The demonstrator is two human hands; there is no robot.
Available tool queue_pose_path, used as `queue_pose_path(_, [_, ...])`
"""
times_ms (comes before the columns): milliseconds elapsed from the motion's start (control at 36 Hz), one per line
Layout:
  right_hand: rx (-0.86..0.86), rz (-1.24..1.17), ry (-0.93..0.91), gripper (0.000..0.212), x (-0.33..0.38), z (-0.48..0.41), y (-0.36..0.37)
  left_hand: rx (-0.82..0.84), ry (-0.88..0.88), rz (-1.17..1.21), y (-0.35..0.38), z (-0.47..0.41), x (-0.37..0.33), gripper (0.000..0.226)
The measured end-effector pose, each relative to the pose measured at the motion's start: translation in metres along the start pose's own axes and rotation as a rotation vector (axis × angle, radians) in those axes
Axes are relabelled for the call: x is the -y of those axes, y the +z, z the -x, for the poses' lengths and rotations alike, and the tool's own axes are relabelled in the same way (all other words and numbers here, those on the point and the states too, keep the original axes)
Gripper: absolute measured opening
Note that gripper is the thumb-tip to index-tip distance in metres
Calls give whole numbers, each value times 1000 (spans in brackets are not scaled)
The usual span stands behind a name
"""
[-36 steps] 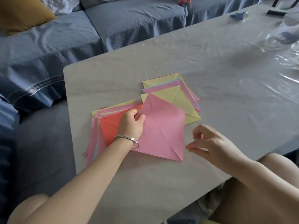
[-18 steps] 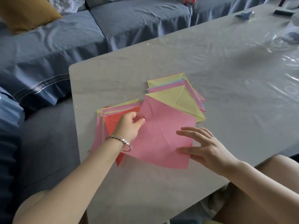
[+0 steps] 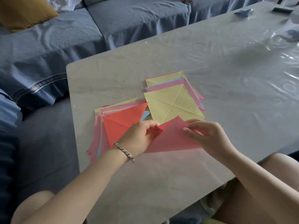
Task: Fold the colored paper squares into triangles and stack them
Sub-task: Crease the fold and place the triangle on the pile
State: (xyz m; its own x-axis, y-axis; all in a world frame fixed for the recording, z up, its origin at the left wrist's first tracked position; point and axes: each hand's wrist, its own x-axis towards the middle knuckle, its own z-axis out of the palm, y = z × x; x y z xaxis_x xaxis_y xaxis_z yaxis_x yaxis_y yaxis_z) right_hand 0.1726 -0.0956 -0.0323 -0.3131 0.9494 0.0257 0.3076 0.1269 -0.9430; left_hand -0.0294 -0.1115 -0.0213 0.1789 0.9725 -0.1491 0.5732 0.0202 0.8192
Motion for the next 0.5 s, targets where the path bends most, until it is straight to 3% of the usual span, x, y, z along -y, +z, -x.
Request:
queue_pose_path(139, [-107, -97, 62, 25, 3, 3, 4, -93, -6, 40, 1, 7, -12, 14])
queue_pose_path(222, [-161, -135, 74, 30, 9, 3, 6, -217, 48, 81, 4, 10, -22, 39])
queue_pose_path(389, [-199, -166, 81, 24, 18, 3, 10, -446, 150, 5, 13, 9, -31, 21])
queue_pose_path(500, [-253, -180, 44, 23, 24, 3, 12, -502, 152, 6, 17, 10, -34, 18])
